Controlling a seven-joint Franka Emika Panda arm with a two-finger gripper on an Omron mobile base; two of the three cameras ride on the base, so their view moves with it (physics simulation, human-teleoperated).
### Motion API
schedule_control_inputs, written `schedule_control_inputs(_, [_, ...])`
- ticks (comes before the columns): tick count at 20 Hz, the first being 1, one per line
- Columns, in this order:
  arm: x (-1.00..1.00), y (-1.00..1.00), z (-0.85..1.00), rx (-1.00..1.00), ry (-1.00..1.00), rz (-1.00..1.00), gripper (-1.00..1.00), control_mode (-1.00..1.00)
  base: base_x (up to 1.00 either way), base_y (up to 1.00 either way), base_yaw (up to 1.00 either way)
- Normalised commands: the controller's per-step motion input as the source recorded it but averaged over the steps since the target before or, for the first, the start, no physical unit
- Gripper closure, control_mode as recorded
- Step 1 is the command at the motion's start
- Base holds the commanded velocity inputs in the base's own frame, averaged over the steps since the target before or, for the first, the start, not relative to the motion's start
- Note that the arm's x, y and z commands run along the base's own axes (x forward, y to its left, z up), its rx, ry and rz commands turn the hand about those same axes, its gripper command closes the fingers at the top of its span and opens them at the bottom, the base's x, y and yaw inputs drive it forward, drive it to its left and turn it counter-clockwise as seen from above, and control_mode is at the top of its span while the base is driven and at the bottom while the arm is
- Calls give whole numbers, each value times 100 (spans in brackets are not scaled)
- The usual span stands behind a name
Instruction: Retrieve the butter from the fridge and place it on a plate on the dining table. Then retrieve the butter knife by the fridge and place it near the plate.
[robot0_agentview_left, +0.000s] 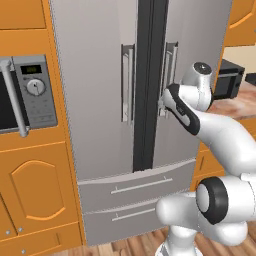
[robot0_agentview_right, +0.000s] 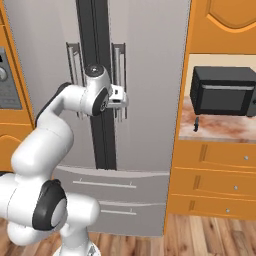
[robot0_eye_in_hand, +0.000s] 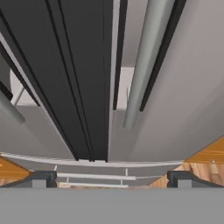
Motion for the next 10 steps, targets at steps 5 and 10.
schedule_control_inputs(5, [14,-11,2,0,-10,0,-100,-100,0,0,0])
schedule_control_inputs(10, [31,-2,4,0,-2,0,-100,-100,0,0,0])
